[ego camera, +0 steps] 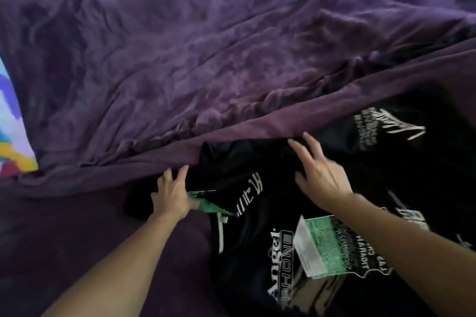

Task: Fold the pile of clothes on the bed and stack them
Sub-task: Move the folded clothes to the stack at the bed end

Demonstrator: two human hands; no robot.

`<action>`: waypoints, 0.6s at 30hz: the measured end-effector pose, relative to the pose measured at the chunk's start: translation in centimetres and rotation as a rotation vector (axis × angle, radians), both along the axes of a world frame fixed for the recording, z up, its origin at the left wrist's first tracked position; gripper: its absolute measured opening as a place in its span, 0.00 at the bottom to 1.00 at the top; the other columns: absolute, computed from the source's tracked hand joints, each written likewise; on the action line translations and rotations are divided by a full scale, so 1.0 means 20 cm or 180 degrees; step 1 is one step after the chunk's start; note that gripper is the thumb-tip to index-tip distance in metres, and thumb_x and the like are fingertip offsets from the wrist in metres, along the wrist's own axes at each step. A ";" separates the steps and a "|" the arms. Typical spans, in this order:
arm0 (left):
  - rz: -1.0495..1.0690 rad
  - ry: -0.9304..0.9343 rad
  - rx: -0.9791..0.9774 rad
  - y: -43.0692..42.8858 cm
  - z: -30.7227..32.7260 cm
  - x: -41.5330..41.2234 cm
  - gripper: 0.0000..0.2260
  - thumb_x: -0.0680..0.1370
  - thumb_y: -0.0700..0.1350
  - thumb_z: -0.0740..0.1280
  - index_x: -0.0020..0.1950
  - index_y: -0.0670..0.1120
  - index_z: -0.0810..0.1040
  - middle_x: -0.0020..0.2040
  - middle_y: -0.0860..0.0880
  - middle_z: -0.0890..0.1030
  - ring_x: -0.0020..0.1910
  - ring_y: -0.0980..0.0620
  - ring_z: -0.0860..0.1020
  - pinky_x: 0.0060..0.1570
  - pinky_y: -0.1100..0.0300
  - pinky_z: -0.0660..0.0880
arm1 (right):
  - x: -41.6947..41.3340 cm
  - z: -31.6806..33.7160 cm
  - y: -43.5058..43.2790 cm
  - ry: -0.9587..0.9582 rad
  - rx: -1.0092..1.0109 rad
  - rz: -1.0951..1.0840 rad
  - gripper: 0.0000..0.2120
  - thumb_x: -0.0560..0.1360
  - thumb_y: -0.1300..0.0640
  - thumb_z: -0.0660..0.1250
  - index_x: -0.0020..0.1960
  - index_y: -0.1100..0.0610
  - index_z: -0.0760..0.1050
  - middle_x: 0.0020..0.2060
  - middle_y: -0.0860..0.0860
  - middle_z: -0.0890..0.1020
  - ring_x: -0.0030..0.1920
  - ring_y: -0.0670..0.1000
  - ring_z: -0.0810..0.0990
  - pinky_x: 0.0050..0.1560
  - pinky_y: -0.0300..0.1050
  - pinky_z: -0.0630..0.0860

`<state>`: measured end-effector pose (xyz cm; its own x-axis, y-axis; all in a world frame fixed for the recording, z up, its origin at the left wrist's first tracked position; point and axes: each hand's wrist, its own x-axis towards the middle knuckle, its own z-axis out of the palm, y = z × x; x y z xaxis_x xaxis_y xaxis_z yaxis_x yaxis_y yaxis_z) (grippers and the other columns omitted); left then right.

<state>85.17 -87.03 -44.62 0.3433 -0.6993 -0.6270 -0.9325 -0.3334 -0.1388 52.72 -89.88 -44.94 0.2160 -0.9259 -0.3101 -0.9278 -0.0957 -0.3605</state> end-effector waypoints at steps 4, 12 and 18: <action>-0.0341 -0.0255 -0.0672 -0.04 -0.03 0.08 0.18 0.72 0.52 0.72 0.58 0.50 0.73 0.58 0.48 0.74 0.60 0.45 0.69 0.56 0.45 0.67 | 0.16 -0.09 -0.13 0.0175 0.0350 0.0090 0.29 0.72 0.49 0.68 0.72 0.45 0.64 0.66 0.52 0.73 0.52 0.61 0.80 0.47 0.52 0.76; -0.1063 0.0917 -0.3034 -0.55 0.49 -0.17 0.15 0.61 0.36 0.66 0.46 0.47 0.76 0.43 0.48 0.79 0.45 0.42 0.77 0.47 0.50 0.65 | 0.15 0.00 -0.08 -0.0294 0.0858 -0.1130 0.10 0.73 0.46 0.68 0.52 0.48 0.79 0.39 0.52 0.84 0.43 0.57 0.83 0.48 0.49 0.78; -0.1459 0.1069 -0.2756 -0.91 0.50 -0.48 0.44 0.64 0.55 0.77 0.76 0.51 0.60 0.72 0.43 0.65 0.70 0.41 0.65 0.66 0.46 0.63 | -0.09 0.05 -0.15 -0.0181 0.0810 -0.1956 0.10 0.75 0.47 0.64 0.43 0.53 0.77 0.28 0.48 0.82 0.39 0.55 0.84 0.45 0.47 0.75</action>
